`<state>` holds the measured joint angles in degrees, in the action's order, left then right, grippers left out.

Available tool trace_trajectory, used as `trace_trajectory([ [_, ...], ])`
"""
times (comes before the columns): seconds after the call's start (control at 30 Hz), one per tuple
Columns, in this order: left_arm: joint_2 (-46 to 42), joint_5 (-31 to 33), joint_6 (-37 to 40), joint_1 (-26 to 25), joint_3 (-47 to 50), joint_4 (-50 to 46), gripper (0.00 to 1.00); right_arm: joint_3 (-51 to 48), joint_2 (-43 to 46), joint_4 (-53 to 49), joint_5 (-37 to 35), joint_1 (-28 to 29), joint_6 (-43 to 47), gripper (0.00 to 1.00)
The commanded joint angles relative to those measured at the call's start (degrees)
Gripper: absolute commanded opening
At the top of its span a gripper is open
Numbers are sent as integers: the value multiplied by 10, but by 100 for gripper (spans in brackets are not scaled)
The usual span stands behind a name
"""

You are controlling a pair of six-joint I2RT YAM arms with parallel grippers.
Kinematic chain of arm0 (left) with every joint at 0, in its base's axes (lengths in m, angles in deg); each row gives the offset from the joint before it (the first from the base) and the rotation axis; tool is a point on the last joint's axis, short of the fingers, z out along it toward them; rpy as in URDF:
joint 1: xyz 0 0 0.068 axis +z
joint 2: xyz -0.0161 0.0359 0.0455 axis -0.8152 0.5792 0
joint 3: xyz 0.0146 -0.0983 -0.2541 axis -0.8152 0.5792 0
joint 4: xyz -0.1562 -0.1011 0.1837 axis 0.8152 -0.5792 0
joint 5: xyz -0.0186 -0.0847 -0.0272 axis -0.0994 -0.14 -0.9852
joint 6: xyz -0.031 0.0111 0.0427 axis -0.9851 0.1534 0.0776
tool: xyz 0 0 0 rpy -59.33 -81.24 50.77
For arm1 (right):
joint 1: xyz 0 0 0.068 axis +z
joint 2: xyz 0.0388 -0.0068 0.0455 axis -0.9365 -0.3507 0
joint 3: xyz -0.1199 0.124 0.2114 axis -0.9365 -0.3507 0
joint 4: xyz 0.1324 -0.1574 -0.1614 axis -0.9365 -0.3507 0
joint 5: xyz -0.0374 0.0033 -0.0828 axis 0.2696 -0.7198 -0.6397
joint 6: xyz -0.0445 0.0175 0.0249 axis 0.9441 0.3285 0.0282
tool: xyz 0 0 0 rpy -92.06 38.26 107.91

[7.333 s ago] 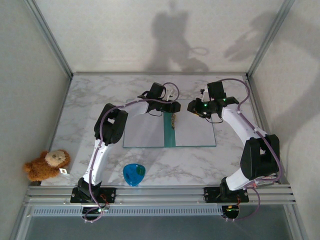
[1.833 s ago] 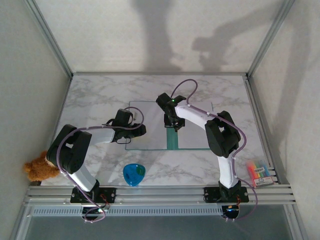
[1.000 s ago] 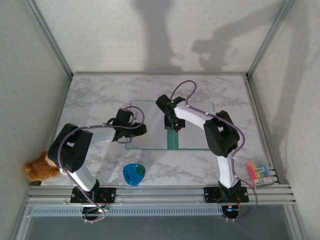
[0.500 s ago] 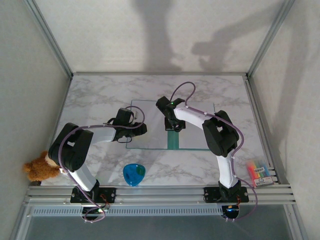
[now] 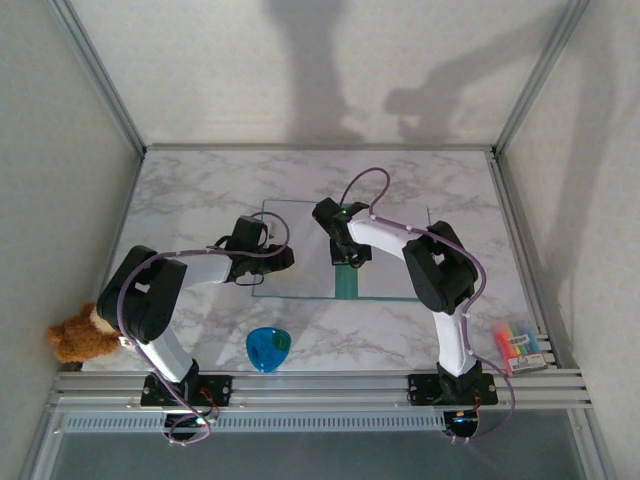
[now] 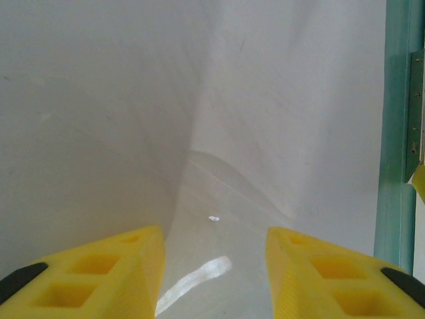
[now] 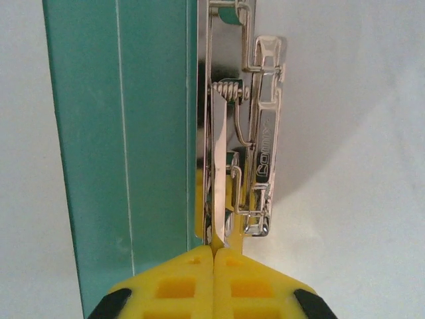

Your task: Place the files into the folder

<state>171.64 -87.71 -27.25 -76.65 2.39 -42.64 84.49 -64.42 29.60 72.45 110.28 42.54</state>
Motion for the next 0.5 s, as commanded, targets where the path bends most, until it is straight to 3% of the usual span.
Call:
trace_trajectory([
  [0.0,36,17,3,-3,22,-60,46,-38,-33,-25,-8,-7,0,0],
  [0.47,33,17,0,-4,24,-60,46,-40,-46,-1,31,-7,-4,0],
])
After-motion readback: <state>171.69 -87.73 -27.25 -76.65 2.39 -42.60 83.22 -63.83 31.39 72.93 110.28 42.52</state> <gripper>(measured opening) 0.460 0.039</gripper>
